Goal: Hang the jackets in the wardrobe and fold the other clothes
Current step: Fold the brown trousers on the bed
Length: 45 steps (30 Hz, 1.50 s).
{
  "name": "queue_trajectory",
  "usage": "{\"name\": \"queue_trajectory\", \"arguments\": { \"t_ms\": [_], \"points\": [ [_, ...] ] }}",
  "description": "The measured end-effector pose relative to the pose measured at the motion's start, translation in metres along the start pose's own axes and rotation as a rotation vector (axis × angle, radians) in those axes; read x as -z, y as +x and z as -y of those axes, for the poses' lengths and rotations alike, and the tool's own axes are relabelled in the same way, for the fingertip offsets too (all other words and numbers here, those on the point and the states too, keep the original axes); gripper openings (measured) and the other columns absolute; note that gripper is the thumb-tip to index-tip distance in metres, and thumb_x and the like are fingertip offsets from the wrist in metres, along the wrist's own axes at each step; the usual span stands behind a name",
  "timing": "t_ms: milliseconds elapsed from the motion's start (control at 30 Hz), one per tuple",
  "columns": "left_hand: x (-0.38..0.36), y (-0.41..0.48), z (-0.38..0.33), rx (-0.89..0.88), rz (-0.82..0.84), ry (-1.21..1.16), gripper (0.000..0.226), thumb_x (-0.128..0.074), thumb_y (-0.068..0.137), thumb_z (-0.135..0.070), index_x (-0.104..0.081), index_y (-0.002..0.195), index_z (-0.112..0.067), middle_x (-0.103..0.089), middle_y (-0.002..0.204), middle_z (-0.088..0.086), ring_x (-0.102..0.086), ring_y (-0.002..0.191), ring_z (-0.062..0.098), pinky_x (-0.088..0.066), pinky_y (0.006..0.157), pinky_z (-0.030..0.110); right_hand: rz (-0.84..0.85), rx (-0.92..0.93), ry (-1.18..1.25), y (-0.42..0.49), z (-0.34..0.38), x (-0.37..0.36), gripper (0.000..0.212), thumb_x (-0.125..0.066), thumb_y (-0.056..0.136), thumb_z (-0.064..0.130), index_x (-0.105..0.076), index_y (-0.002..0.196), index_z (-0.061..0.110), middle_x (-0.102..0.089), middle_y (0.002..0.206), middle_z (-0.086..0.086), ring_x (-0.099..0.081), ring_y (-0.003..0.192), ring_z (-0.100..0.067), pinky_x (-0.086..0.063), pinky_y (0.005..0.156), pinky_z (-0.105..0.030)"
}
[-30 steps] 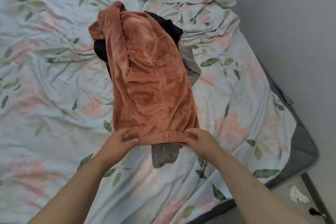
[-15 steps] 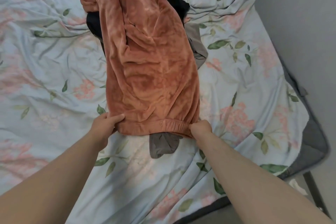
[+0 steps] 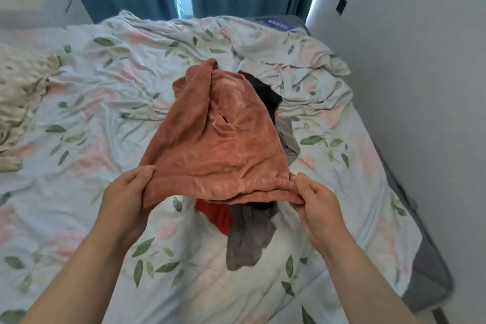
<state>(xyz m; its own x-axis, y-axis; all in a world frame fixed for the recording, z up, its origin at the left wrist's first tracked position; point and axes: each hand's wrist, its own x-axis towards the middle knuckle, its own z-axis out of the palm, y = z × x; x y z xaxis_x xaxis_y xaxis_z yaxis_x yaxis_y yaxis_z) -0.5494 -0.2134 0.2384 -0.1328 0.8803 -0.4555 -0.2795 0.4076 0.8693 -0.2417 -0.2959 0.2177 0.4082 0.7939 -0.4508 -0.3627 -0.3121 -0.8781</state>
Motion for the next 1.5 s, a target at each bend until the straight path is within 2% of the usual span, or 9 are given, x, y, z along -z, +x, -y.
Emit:
{"name": "queue_trajectory", "arguments": {
  "t_ms": [167,300,467,567,800,1033,1200,1333,1500],
  "points": [
    [0.016,-0.044,-0.103,-0.174,0.25,-0.134,0.071,-0.053,0.047,0.0,-0.057,0.115,0.018,-0.063,0.12,0.027,-0.064,0.114,0.034,-0.055,0.094,0.038,0.314,0.186,0.258,-0.041,0.11,-0.044,0.043,-0.032,0.078,-0.026,-0.063,0.103,-0.01,-0.073,0.101,-0.023,-0.073,0.089,-0.024,-0.056,0.071,-0.022],
    [0.005,-0.082,-0.185,-0.421,0.129,0.168,0.035,-0.051,0.082,0.021,-0.068,0.107,0.003,-0.071,0.105,0.022,-0.07,0.1,0.03,-0.058,0.083,0.029,0.249,0.36,0.141,-0.066,0.186,-0.092,0.029,-0.042,0.091,-0.02,-0.064,0.108,-0.01,-0.073,0.102,-0.022,-0.072,0.096,-0.027,-0.058,0.078,-0.024],
    [0.01,-0.123,-0.281,-0.656,-0.146,0.252,0.005,-0.072,0.088,-0.016,-0.073,0.091,-0.012,-0.069,0.07,0.001,-0.061,0.057,0.012,-0.05,0.05,0.025,0.22,0.586,-0.072,-0.105,0.285,-0.141,0.018,-0.058,0.097,0.003,-0.074,0.099,0.011,-0.075,0.092,-0.005,-0.069,0.081,-0.013,-0.056,0.078,-0.029],
    [0.021,-0.146,-0.337,-0.831,-0.268,0.371,0.017,-0.077,0.084,-0.027,-0.072,0.07,-0.019,-0.06,0.05,-0.016,-0.052,0.045,-0.002,-0.038,0.052,0.024,0.202,0.747,-0.227,-0.131,0.336,-0.161,0.012,-0.065,0.095,0.019,-0.076,0.092,0.02,-0.077,0.091,0.004,-0.072,0.091,-0.015,-0.057,0.081,-0.027],
    [0.036,-0.21,-0.424,-1.03,-0.291,0.327,0.018,-0.066,0.089,-0.037,-0.072,0.084,-0.021,-0.072,0.082,0.004,-0.064,0.077,0.024,-0.051,0.076,0.045,0.27,0.973,-0.2,-0.194,0.424,-0.193,0.016,-0.062,0.098,0.023,-0.075,0.09,0.02,-0.076,0.087,0.006,-0.071,0.086,-0.014,-0.057,0.077,-0.026],
    [0.047,-0.283,-0.494,-1.23,-0.492,0.313,0.025,-0.052,0.101,-0.022,-0.06,0.077,-0.021,-0.062,0.078,-0.003,-0.057,0.077,0.02,-0.04,0.064,0.035,0.352,1.143,-0.151,-0.251,0.491,-0.224,0.022,-0.054,0.101,0.016,-0.071,0.09,0.023,-0.074,0.085,0.007,-0.065,0.076,-0.003,-0.051,0.067,-0.012],
    [0.068,-0.344,-0.533,-1.259,-0.425,0.425,0.02,-0.087,0.071,-0.027,-0.071,0.082,-0.019,-0.074,0.075,-0.007,-0.069,0.07,0.006,-0.049,0.063,0.029,0.447,1.111,-0.183,-0.289,0.532,-0.246,0.018,-0.051,0.102,0.025,-0.063,0.094,0.015,-0.066,0.089,-0.006,-0.06,0.076,-0.016,-0.055,0.077,-0.04],
    [0.085,-0.378,-0.547,-1.293,-0.428,0.43,0.016,-0.084,0.077,-0.022,-0.077,0.078,-0.036,-0.075,0.074,-0.007,-0.07,0.072,0.013,-0.05,0.066,0.029,0.58,1.102,-0.202,-0.314,0.541,-0.254,0.018,-0.066,0.095,0.028,-0.068,0.09,0.01,-0.072,0.087,-0.015,-0.066,0.073,-0.019,-0.057,0.074,-0.04],
    [0.102,-0.409,-0.548,-1.306,-0.442,0.335,0.01,-0.076,0.086,-0.022,-0.078,0.076,-0.023,-0.076,0.076,0.006,-0.069,0.071,0.02,-0.056,0.074,0.042,0.742,1.109,-0.161,-0.338,0.537,-0.261,0.018,-0.065,0.096,0.023,-0.076,0.083,0.014,-0.076,0.083,-0.008,-0.071,0.075,-0.019,-0.061,0.075,-0.039]
  ]
}}
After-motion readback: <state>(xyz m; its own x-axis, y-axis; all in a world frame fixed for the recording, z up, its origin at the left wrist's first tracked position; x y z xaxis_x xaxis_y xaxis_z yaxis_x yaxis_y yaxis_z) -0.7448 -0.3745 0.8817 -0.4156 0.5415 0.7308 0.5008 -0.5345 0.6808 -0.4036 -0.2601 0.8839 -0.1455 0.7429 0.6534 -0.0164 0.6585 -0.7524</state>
